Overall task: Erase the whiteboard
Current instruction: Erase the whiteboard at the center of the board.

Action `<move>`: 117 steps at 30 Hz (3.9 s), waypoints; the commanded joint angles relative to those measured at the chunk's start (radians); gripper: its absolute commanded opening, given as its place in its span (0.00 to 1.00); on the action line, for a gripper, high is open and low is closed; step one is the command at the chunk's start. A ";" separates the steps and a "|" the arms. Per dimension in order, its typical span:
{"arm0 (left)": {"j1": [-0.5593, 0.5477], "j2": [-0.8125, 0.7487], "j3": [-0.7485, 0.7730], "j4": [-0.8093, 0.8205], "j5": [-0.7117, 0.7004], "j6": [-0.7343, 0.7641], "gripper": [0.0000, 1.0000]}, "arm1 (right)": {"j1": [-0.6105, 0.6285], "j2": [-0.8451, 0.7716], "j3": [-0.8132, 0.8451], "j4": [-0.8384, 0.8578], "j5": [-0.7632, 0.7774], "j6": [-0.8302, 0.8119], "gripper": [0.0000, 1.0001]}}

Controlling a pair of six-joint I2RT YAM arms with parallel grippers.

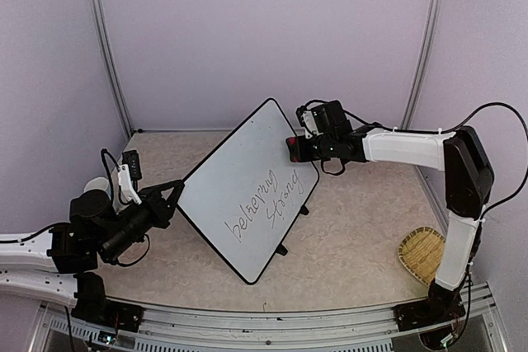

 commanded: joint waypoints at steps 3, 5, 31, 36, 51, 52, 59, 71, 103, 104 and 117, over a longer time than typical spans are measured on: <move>-0.033 0.003 -0.031 -0.101 0.162 0.050 0.00 | 0.003 0.016 -0.020 0.027 -0.057 0.029 0.15; -0.032 -0.001 -0.034 -0.101 0.162 0.050 0.00 | 0.005 0.007 -0.022 0.045 -0.084 0.036 0.14; -0.033 0.003 -0.031 -0.094 0.165 0.045 0.00 | 0.237 0.002 0.218 0.000 -0.040 -0.080 0.16; -0.033 -0.002 -0.033 -0.096 0.164 0.045 0.00 | 0.282 -0.003 0.191 -0.006 0.025 -0.124 0.16; -0.032 0.006 -0.029 -0.093 0.168 0.044 0.00 | 0.373 -0.019 0.095 0.072 -0.085 -0.268 0.16; -0.032 0.006 -0.028 -0.093 0.167 0.043 0.00 | 0.381 -0.016 0.099 0.068 -0.089 -0.277 0.16; -0.033 0.000 -0.028 -0.101 0.166 0.041 0.00 | 0.431 -0.003 0.115 -0.009 -0.027 -0.338 0.16; -0.033 0.013 -0.018 -0.099 0.172 0.042 0.00 | 0.466 0.059 0.219 -0.144 0.205 -0.394 0.16; -0.033 -0.038 0.120 -0.330 0.210 0.092 0.00 | 0.259 0.134 0.376 -0.276 0.222 -0.443 0.16; -0.033 -0.036 0.121 -0.330 0.211 0.094 0.00 | 0.249 0.139 0.384 -0.282 0.224 -0.443 0.16; -0.033 -0.028 0.124 -0.319 0.244 0.105 0.00 | 0.161 0.198 0.488 -0.331 0.293 -0.468 0.16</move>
